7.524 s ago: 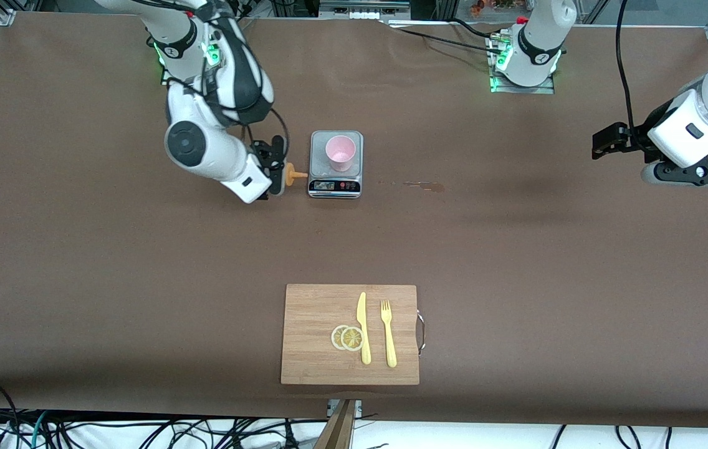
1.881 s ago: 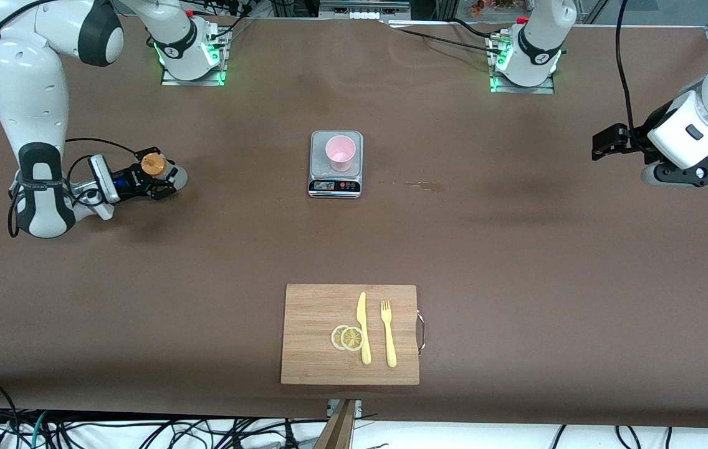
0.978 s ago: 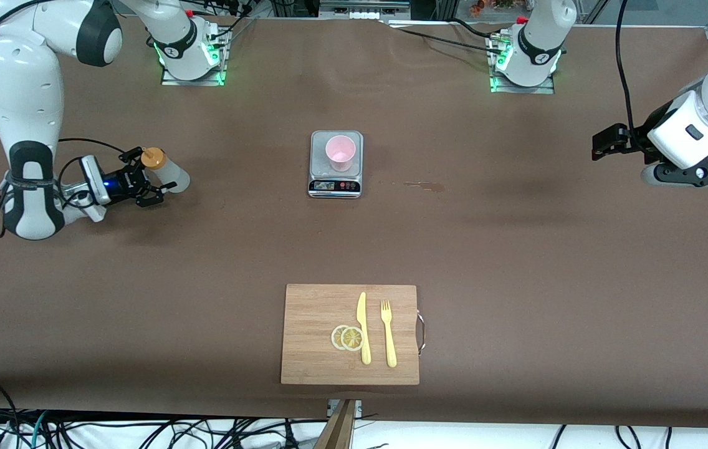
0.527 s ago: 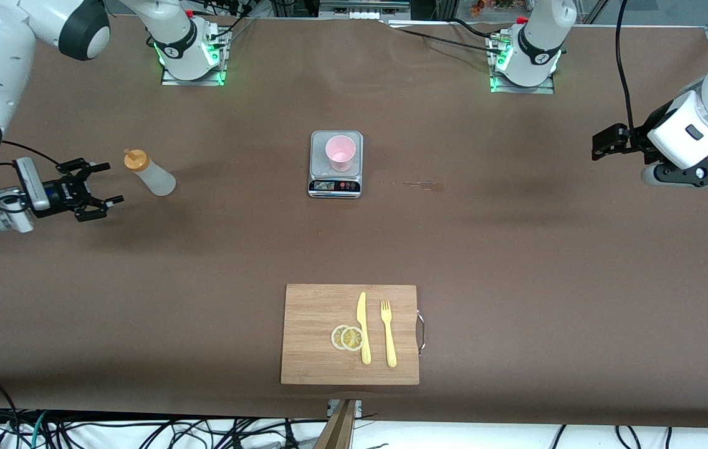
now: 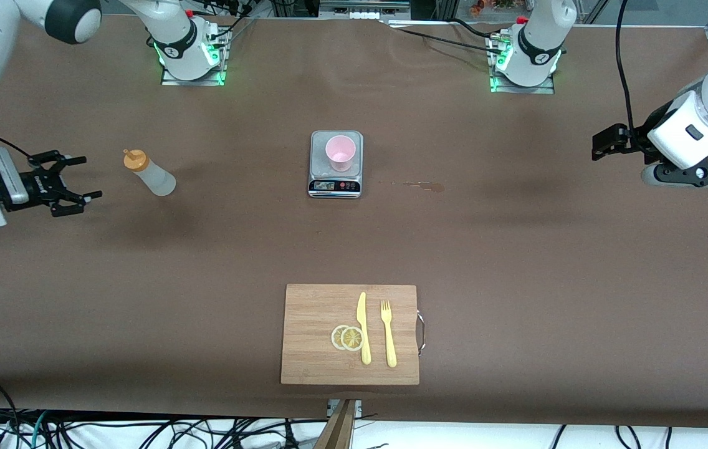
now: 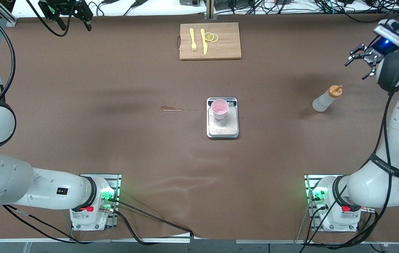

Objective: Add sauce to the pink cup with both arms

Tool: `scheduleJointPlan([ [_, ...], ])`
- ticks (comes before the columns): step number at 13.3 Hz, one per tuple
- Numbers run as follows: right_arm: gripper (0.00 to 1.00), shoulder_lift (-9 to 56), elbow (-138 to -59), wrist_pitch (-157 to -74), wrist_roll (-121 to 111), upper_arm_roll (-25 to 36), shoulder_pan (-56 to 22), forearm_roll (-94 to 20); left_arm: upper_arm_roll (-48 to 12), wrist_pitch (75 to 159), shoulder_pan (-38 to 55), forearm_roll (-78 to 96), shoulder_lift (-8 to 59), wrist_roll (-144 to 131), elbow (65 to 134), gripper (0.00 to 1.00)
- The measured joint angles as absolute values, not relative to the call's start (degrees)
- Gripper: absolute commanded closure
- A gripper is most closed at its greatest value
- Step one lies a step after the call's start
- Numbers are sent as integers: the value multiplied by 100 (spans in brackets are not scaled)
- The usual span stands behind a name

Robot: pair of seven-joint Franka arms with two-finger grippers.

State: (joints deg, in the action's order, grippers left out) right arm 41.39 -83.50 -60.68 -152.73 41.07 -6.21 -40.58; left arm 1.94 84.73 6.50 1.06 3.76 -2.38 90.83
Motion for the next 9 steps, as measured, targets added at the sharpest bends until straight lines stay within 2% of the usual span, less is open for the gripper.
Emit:
scheduleJointPlan([
  [4, 0, 2871, -8344, -6777, -13415, 3359, -646, -2995, 194, 8473, 650, 106, 377, -238, 9083, 0],
  [9, 0, 1625, -8422, -7404, -10483, 2446, -660, -1678, 194, 8473, 650, 106, 377, -238, 9083, 0],
])
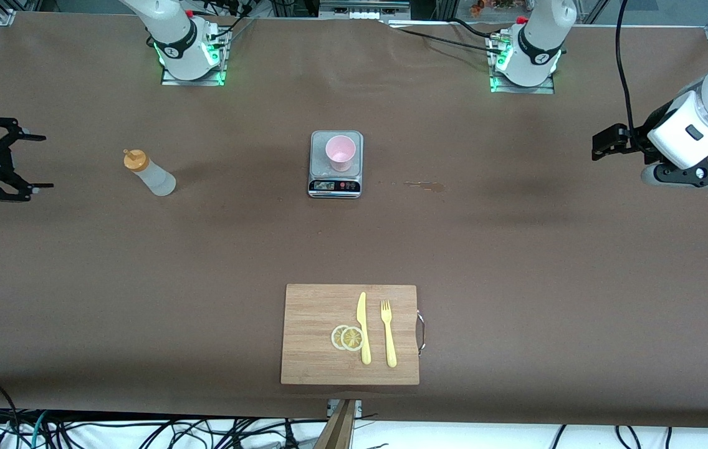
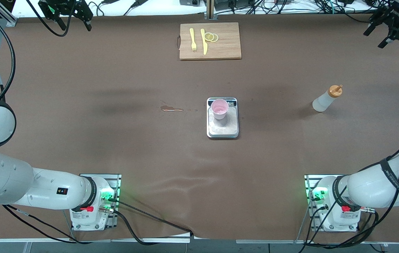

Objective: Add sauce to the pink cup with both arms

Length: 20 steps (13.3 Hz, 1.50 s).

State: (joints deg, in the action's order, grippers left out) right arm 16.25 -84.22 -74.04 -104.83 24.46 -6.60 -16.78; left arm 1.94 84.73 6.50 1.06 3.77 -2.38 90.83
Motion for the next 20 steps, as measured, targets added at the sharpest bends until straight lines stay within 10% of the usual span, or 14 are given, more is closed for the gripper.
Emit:
scheduleJointPlan([
  [7, 0, 269, -8503, -7581, -5621, 1219, -709, -315, 194, 8473, 650, 106, 377, -238, 9083, 0],
  [20, 0, 159, -8866, -8800, -1676, 910, -842, -27, 194, 8480, 650, 106, 378, -238, 9075, 0],
])
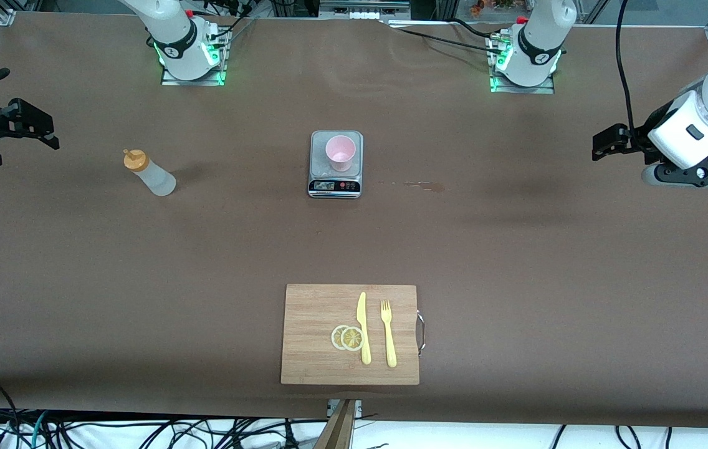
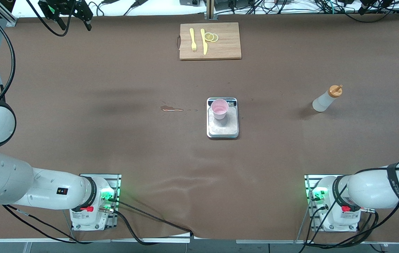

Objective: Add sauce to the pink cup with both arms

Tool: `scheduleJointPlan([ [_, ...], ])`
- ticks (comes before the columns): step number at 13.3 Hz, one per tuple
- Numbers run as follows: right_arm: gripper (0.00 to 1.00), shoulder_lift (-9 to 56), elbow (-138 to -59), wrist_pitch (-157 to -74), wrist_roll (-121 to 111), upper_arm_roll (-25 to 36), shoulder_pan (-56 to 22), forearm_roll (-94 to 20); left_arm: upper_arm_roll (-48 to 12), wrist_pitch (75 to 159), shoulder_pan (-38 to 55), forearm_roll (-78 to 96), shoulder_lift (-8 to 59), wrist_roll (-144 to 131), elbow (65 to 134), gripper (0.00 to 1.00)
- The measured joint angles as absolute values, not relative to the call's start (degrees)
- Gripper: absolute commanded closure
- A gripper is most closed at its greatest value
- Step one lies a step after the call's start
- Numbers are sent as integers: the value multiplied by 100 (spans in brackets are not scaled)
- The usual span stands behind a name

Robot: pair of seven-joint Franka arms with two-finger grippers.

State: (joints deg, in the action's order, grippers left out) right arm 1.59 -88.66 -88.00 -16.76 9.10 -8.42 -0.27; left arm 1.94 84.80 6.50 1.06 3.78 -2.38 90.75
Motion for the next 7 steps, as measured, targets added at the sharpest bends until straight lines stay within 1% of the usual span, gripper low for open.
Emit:
scheduleJointPlan([
  [3, 0, 111, -8761, -8457, -1455, 897, -842, -27, 194, 8480, 650, 106, 378, -238, 9074, 0],
  [7, 0, 101, -8667, -8391, -1335, 897, -842, -26, 194, 8480, 650, 106, 380, -238, 9074, 0],
])
